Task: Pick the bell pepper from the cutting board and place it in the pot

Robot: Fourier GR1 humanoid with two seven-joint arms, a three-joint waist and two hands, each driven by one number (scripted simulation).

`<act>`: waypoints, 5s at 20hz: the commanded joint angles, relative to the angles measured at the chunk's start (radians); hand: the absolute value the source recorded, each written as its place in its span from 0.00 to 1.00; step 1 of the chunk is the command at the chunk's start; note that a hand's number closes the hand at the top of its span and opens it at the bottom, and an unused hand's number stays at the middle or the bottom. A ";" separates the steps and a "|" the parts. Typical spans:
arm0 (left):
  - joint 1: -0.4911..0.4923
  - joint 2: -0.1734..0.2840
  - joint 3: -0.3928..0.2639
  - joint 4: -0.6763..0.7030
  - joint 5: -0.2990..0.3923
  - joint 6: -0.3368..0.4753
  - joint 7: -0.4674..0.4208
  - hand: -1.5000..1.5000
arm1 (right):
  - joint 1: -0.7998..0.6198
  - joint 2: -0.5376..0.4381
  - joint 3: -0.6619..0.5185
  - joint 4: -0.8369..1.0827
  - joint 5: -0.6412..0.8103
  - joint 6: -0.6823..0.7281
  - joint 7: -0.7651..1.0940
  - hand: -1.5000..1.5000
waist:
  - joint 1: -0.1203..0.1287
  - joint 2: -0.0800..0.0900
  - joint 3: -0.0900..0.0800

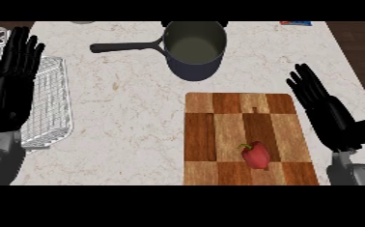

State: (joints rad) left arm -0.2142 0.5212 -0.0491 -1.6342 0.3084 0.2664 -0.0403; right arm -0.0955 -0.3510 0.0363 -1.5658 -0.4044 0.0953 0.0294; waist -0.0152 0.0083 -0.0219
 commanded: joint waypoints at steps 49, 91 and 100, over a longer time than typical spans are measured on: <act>0.059 -0.154 0.028 -0.016 -0.073 -0.009 0.234 0.50 | -0.146 -0.292 0.568 -0.221 1.285 0.450 -0.409 0.00 | 0.019 -0.009 0.022; 0.011 -0.259 0.115 -0.015 -0.191 -0.103 0.269 0.50 | -0.125 0.340 0.476 0.192 1.677 0.352 -0.249 1.00 | 0.035 0.001 0.022; -0.026 -0.283 0.087 -0.010 -0.182 -0.111 0.276 0.50 | -0.149 0.349 0.524 0.120 1.503 0.230 0.138 1.00 | 0.082 0.003 0.027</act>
State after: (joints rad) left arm -0.2184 0.2470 0.0509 -1.6466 0.1271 0.1579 0.2343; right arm -0.2439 -0.0287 0.5324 -1.4218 1.1794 0.3852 0.0076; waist 0.0552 0.0092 -0.0005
